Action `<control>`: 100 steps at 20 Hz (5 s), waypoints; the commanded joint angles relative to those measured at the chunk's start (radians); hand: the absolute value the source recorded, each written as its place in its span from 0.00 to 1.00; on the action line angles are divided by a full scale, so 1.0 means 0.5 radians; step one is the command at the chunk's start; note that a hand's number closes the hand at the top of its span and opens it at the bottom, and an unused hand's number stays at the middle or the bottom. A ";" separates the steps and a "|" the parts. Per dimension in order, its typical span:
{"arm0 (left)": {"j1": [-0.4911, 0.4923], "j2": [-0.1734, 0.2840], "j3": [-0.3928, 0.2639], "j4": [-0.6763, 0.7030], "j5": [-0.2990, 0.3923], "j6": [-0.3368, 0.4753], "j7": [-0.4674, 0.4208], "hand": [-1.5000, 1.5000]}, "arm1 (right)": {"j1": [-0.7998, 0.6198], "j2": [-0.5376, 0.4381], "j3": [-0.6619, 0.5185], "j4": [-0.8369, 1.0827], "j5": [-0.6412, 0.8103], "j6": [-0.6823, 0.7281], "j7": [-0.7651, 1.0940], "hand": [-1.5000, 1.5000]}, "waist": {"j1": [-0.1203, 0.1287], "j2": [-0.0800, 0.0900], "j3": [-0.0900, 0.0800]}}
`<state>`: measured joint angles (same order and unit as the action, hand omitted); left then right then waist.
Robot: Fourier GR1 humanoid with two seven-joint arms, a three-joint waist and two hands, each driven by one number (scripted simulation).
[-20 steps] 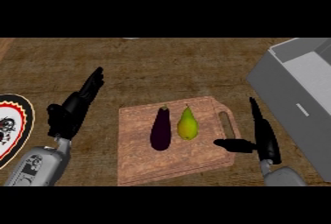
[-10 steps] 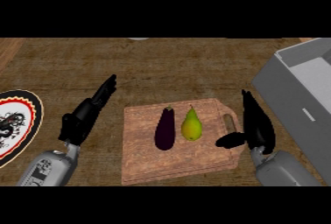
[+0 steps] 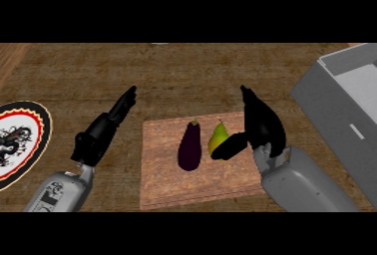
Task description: Pick the pear from the cutting board and place it in the cardboard box
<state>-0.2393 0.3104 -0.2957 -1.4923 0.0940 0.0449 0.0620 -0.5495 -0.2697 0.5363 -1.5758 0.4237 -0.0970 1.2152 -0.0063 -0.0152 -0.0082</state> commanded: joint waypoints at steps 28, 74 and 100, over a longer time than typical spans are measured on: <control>0.066 -0.066 0.055 -0.058 -0.074 -0.068 0.001 0.50 | -0.083 0.538 -0.346 0.467 0.375 0.290 0.425 0.00 | 0.016 0.025 0.015; 0.108 -0.167 0.207 -0.027 -0.181 -0.152 0.017 0.50 | 0.287 -0.095 0.250 0.320 0.490 0.489 -1.042 1.00 | -0.085 -0.024 0.020; 0.322 -0.087 0.359 -0.119 -0.156 -0.079 -0.019 0.50 | 1.148 -1.688 -1.019 -0.654 -0.764 0.096 -3.240 1.00 | -0.367 -0.035 0.030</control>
<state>-0.0844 0.2657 -0.1212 -1.5493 0.0129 0.0055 0.0536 -0.0480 -1.0557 0.1757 -1.9296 0.1966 -0.0759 -0.3026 -0.1838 -0.0371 0.0078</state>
